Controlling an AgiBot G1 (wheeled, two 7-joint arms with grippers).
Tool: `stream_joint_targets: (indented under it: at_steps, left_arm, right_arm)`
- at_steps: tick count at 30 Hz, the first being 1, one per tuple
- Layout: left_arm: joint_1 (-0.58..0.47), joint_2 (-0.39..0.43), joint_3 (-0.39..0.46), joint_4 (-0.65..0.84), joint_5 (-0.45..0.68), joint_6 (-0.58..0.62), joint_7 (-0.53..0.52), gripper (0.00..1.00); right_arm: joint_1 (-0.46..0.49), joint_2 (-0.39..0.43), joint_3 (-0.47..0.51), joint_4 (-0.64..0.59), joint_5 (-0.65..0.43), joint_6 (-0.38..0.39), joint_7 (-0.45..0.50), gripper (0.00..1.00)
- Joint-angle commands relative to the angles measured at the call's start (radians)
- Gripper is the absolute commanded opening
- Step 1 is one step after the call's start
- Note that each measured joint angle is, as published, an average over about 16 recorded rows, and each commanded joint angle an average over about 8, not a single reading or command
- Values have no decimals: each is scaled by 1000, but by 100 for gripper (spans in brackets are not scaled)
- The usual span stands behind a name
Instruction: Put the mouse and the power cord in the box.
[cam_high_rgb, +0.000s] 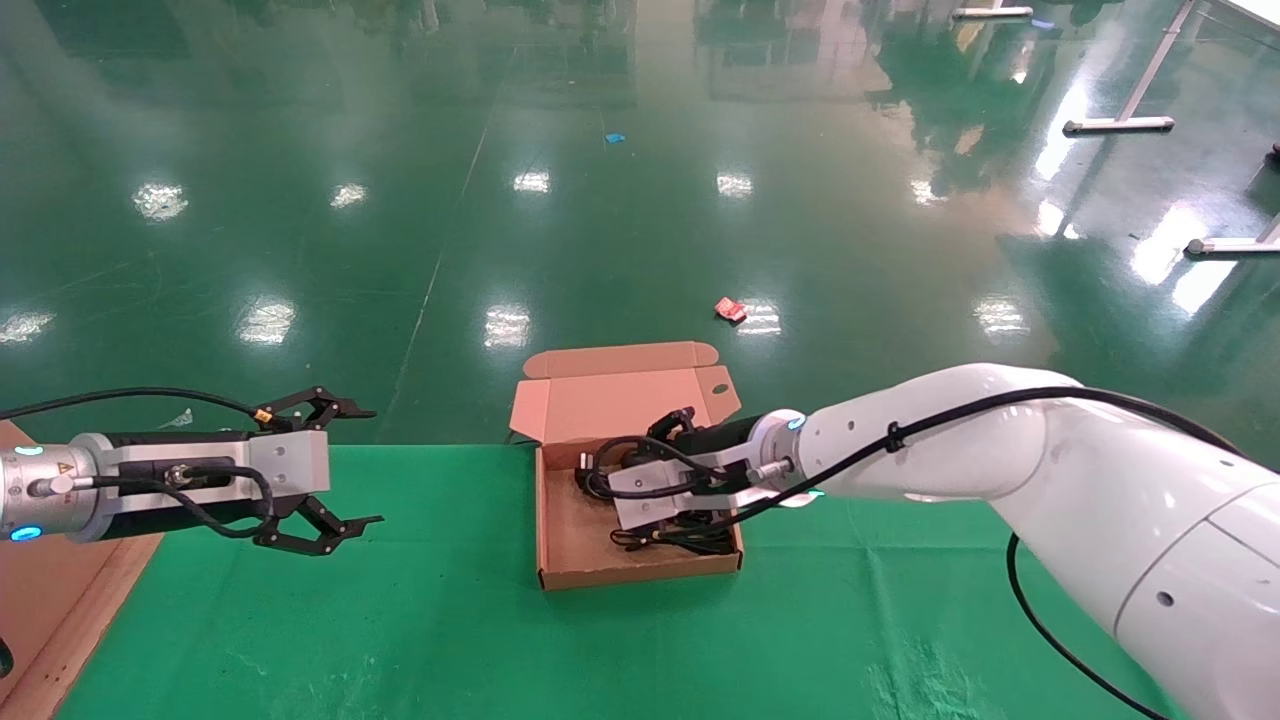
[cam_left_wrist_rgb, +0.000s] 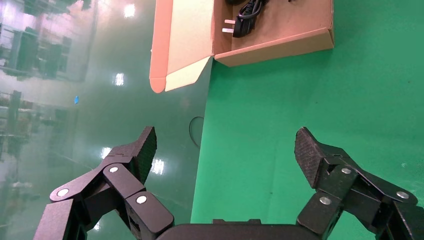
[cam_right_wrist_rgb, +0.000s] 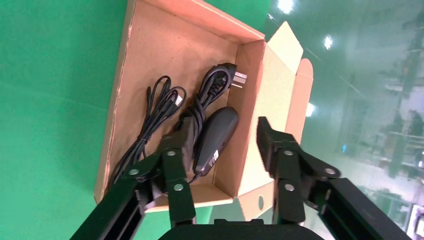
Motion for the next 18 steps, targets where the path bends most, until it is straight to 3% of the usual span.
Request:
stream_joint_targets:
  at_steps: [1, 18]
  left_arm:
    - [4, -1, -7, -5, -3, 4, -6, 100]
    - [155, -45, -236, -191, -97, 156, -225, 100]
  right_arm:
    - [-7, 9, 13, 9, 10, -10, 6, 100]
    - [-180, 223, 299, 205, 235, -231, 143, 100]
